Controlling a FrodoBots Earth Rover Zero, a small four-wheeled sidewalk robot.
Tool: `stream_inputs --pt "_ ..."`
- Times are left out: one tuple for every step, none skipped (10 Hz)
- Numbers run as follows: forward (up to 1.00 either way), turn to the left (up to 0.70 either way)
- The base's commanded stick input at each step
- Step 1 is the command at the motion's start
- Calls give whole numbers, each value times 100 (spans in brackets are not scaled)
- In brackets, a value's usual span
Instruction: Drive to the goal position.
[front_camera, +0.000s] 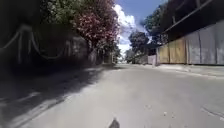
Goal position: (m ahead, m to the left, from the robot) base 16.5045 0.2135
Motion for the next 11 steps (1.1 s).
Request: stream_inputs --pt "100 -36" --pt "100 -36" --pt "100 -28" --pt "100 1" --pt "100 1" --pt "100 1" --pt "100 1" --pt "100 1" --pt "100 1" --pt "100 1" --pt "100 -2"
